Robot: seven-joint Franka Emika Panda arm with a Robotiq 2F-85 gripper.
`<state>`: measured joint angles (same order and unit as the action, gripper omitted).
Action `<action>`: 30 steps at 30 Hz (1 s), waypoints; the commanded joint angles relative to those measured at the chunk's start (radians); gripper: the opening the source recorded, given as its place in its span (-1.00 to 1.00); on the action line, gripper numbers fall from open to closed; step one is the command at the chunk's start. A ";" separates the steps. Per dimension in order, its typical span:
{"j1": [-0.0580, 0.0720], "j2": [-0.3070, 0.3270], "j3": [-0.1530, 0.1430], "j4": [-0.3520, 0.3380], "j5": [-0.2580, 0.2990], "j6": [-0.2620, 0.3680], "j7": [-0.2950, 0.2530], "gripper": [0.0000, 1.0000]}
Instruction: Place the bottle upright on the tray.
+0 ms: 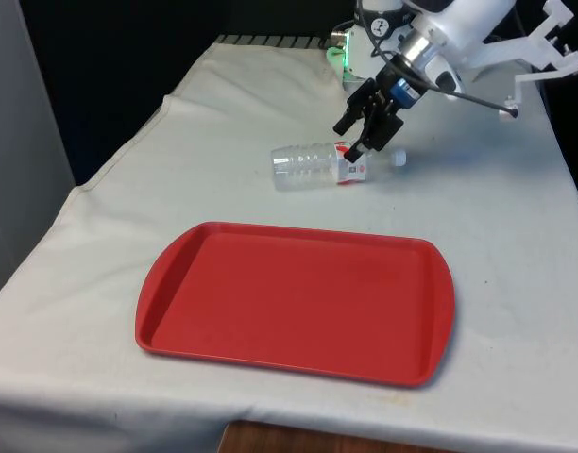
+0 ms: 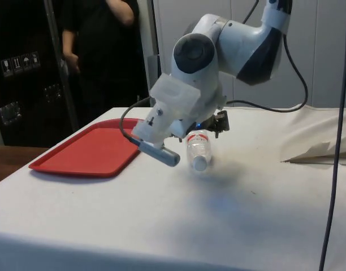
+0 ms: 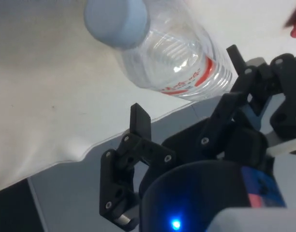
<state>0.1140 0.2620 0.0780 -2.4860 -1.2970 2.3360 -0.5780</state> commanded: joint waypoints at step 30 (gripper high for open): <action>0.003 0.093 0.029 0.026 -0.153 -0.077 0.194 1.00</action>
<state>0.1170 0.3530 0.1080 -2.4610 -1.4420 2.2570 -0.3900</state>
